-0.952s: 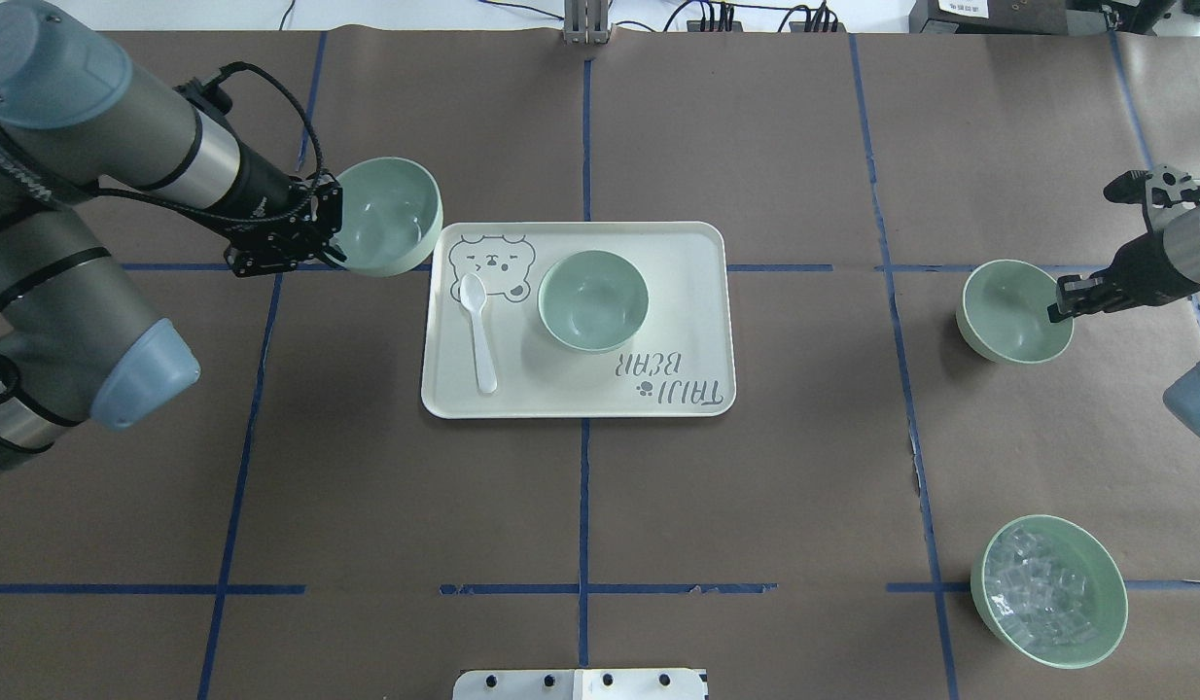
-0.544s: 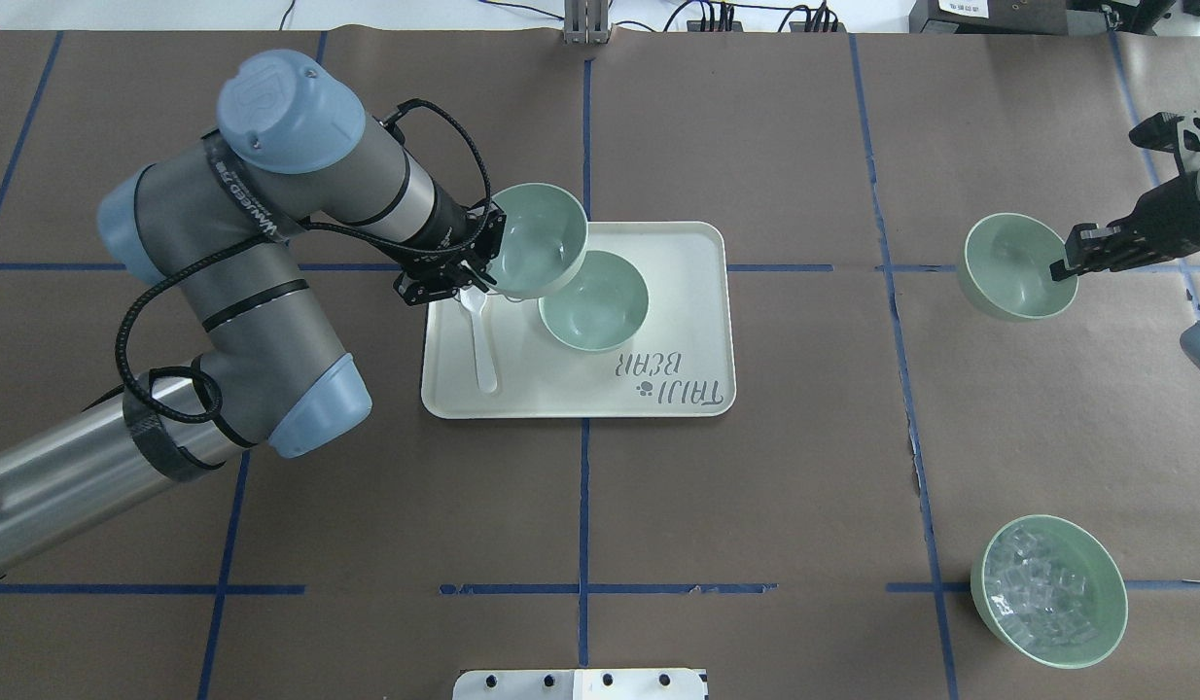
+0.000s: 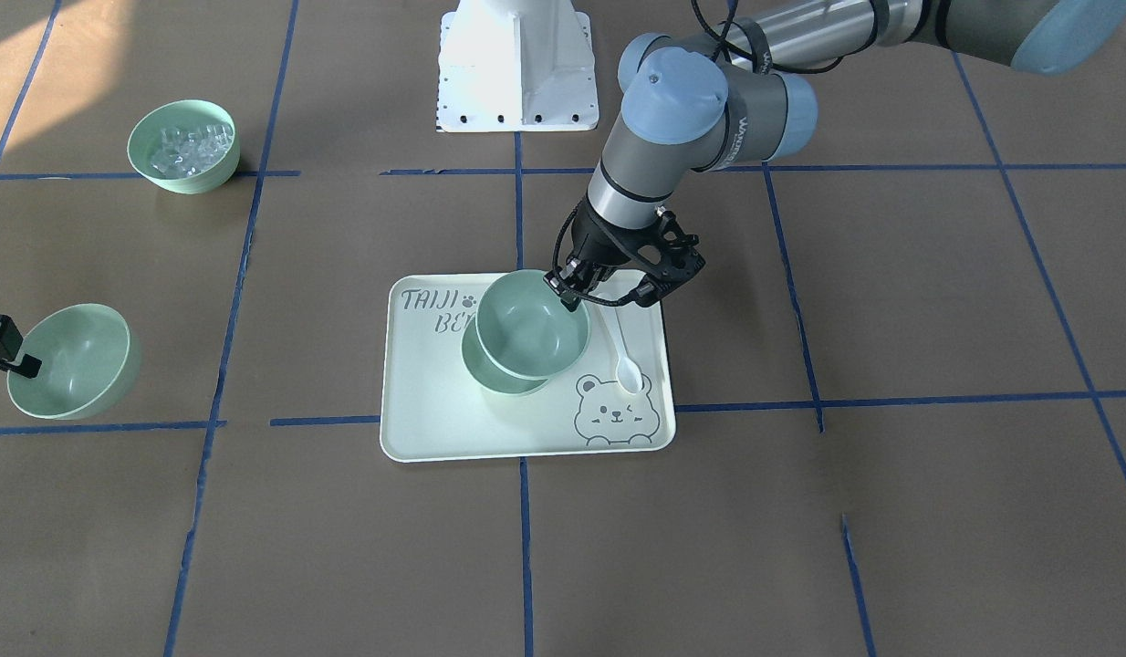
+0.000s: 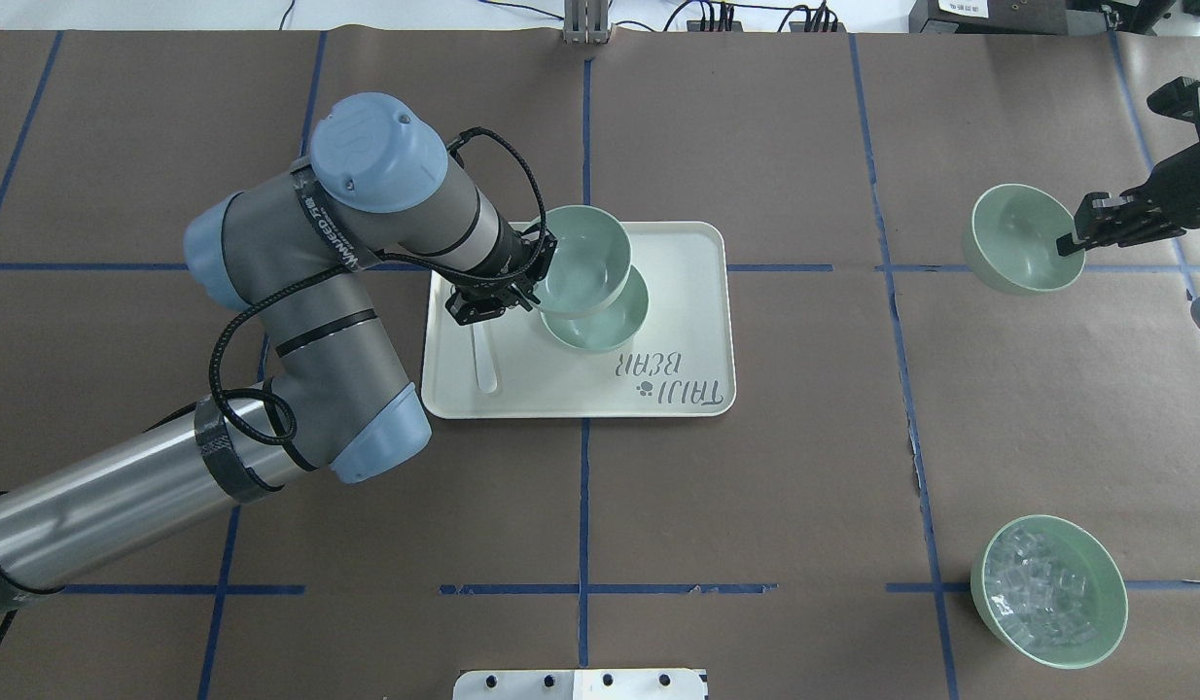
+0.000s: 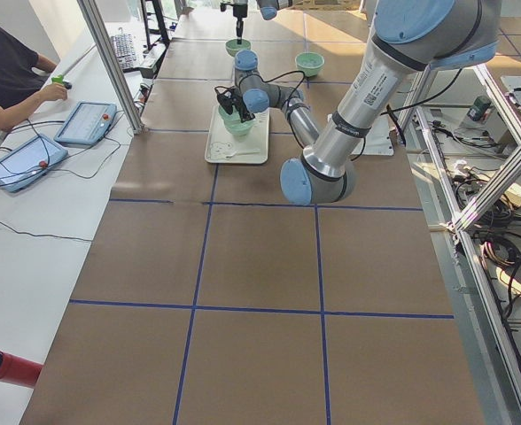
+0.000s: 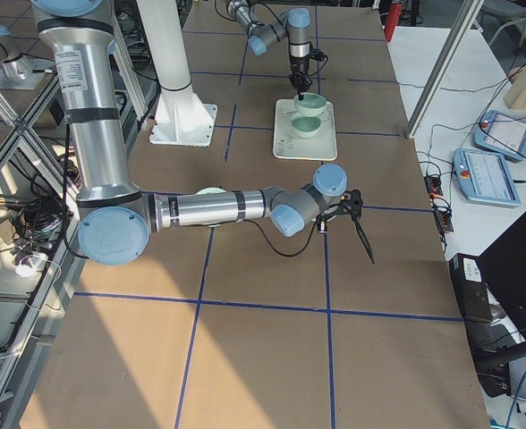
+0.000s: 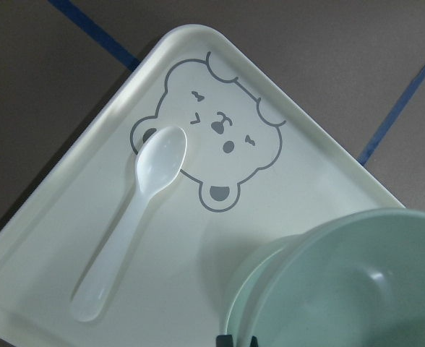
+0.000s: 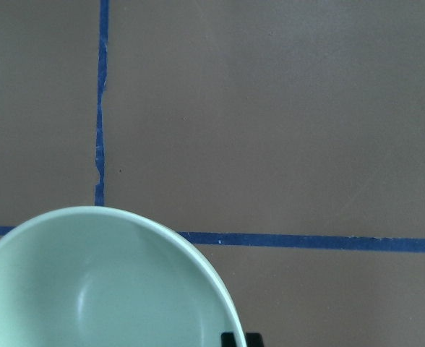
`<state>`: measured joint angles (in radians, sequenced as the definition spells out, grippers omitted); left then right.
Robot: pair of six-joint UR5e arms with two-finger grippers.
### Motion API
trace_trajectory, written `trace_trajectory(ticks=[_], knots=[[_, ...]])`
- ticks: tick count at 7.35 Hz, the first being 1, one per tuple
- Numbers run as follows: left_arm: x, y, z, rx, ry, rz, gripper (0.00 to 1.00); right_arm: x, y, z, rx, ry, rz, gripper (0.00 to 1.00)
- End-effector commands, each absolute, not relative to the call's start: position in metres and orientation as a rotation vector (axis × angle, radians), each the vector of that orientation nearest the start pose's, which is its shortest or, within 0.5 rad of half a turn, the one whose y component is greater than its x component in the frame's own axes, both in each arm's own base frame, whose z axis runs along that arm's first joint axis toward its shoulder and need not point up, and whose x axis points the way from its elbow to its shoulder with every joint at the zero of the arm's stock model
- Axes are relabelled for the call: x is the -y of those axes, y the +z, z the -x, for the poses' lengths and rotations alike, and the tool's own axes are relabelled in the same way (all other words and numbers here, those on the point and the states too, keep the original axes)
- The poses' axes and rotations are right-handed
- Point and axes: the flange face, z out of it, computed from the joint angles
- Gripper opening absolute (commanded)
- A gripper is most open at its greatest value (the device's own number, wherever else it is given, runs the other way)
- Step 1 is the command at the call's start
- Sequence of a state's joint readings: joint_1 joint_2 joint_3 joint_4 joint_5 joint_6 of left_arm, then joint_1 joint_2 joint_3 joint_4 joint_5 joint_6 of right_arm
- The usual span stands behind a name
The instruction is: Stack green bowls together
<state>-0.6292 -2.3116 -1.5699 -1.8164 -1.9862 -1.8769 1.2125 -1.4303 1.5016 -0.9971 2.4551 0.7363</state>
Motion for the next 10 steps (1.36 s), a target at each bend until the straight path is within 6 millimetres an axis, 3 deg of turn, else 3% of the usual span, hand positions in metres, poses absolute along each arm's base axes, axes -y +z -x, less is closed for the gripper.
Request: trace_trajectory(ticks=[1,6,7,8,10], knots=[[0.485,0.18,-0.531,-1.032,-0.626,0.231,0.0,0.555,0.54,0.141,1.058,0.059,-0.068,0.0],[0.488,0.179,-0.538,-1.057,-0.617,0.225,0.0,0.558,0.532,0.137,1.07,0.057,-0.079,0.0],[0.489,0.181,-0.539,-1.053,-0.622,0.222,0.12,0.558,0.531,0.137,1.071,0.056,-0.08,0.0],[0.493,0.182,-0.538,-1.054,-0.634,0.182,0.99,0.56,0.521,0.139,1.082,0.048,-0.086,0.0],[0.495,0.182,-0.536,-1.074,-0.628,0.167,1.0,0.565,0.488,0.141,1.1,0.034,-0.088,0.0]])
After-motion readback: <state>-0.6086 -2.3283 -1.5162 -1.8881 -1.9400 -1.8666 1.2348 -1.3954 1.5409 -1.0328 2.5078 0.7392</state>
